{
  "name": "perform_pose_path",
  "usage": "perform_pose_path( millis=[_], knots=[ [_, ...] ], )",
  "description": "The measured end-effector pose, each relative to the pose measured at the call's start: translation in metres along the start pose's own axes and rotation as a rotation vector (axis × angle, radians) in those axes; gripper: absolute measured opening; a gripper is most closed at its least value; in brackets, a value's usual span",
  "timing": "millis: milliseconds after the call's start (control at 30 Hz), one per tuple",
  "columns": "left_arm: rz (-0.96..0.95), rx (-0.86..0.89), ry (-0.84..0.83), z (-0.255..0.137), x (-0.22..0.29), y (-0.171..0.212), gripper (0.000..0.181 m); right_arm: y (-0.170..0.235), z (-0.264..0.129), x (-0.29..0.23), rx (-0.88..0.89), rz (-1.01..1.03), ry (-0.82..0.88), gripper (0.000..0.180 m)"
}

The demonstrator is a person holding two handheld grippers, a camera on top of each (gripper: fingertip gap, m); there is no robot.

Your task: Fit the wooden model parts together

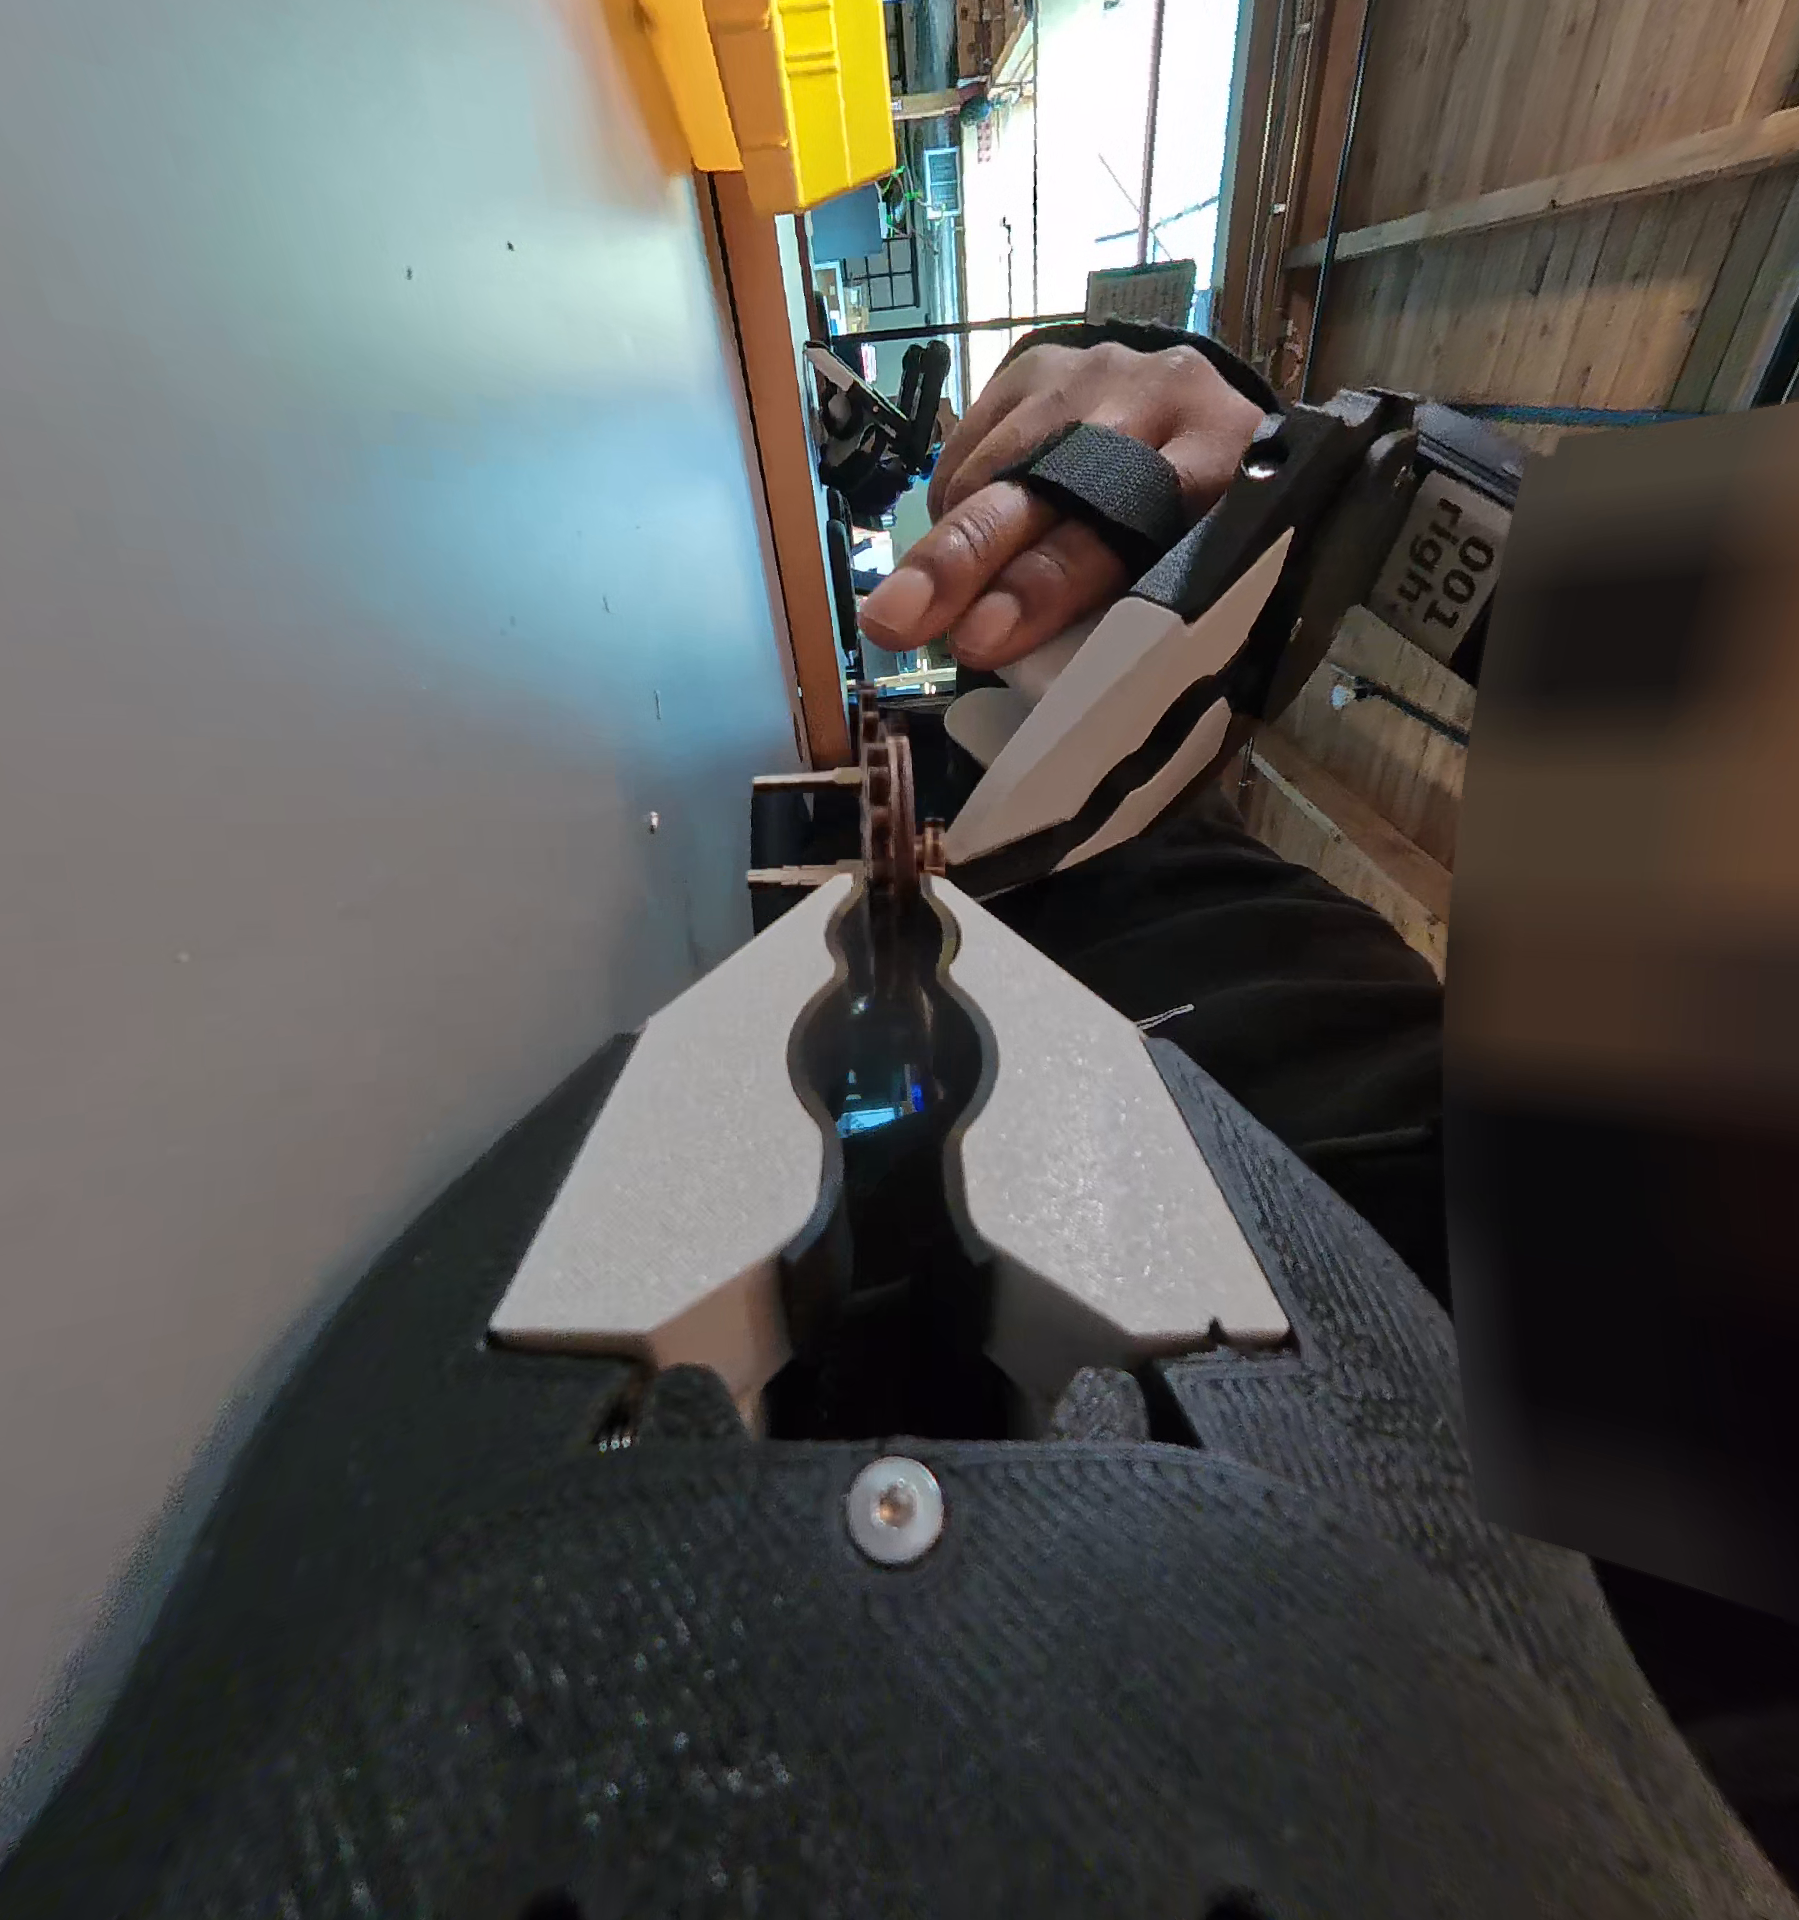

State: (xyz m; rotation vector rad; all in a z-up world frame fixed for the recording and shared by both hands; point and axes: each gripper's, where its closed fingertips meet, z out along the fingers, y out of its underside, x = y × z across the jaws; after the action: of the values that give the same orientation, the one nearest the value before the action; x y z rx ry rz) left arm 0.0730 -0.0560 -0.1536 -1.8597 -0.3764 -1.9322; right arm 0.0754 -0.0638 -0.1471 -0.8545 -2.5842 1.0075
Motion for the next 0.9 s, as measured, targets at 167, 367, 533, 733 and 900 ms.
perform_pose_path(
  millis=[167, 367, 533, 733, 900],
  knots=[
    [0.030, 0.002, -0.015, 0.001, 0.004, -0.005, 0.006, -0.005, -0.006, 0.001, 0.042, 0.038, 0.040, 0.016],
    [0.048, 0.010, -0.038, 0.002, 0.004, -0.007, 0.006, -0.005, -0.022, 0.014, 0.088, 0.209, 0.128, 0.020],
    [0.132, 0.017, -0.105, 0.001, 0.003, -0.009, 0.006, 0.011, -0.021, 0.027, 0.158, 0.619, 0.082, 0.037],
    [0.191, 0.020, -0.123, 0.000, 0.009, -0.011, 0.006, 0.015, -0.004, 0.018, 0.186, 0.807, -0.062, 0.039],
    [0.258, 0.013, -0.113, -0.001, 0.020, -0.010, 0.006, 0.002, -0.006, 0.012, 0.303, 0.887, -0.200, 0.028]
  ],
)
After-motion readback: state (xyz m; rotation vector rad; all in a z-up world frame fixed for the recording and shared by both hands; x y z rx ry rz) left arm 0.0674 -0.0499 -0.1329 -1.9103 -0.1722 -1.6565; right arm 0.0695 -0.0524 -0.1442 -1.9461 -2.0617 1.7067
